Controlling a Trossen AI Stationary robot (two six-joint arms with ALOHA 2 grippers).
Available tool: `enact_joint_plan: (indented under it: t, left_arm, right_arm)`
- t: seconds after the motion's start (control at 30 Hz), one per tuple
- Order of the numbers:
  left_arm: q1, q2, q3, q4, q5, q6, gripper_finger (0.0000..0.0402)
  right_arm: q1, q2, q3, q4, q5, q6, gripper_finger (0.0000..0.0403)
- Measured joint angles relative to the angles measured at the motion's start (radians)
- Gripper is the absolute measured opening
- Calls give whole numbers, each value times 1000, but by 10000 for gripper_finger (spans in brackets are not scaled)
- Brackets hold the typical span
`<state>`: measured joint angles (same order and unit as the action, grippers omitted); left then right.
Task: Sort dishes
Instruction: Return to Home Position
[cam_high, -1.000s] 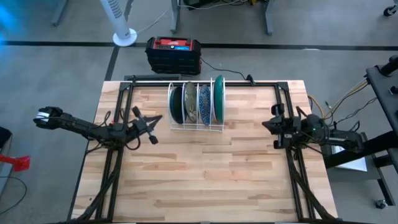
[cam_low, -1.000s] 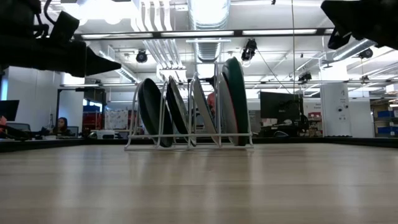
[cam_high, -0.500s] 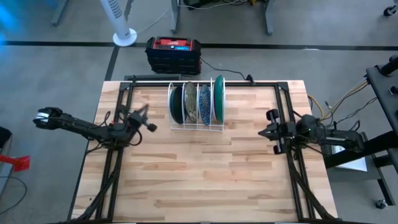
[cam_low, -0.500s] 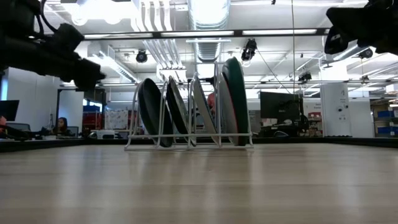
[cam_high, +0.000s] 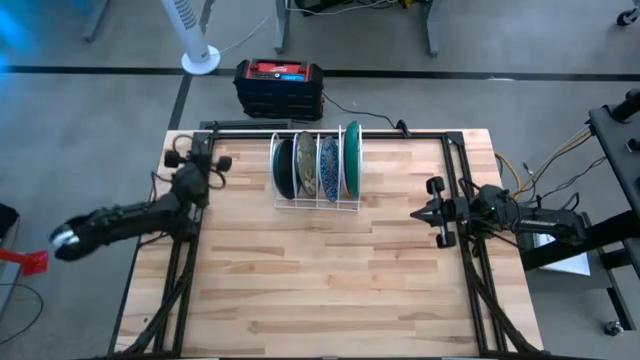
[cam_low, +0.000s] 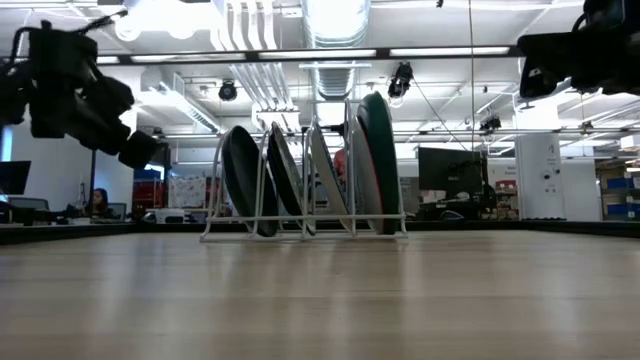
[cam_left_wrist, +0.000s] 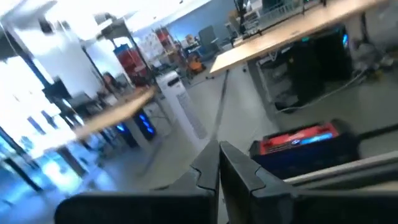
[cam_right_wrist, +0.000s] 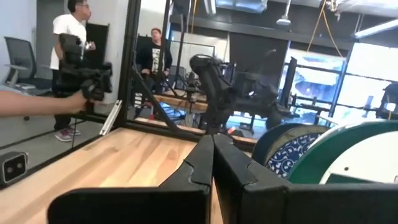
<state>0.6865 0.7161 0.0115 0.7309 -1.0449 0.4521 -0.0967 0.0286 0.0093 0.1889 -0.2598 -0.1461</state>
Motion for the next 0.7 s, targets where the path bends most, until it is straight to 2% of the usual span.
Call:
enact_joint_plan:
  t: [0.1,0.2,0.4,0.7]
  left_arm:
    - [146,20,7,2,129,-154,0]
    - [228,44,7,1,154,-255,0]
    - [235,85,16,-6,178,-337,0]
    - [232,162,53,-7,175,-340,0]
  right_arm:
    - [0,0,0,-4,0,70,0]
    - [0,1,0,-55,-1,158,0]
    - [0,1,0,-130,0,249,0]
    - [0,6,0,-134,-1,295,0]
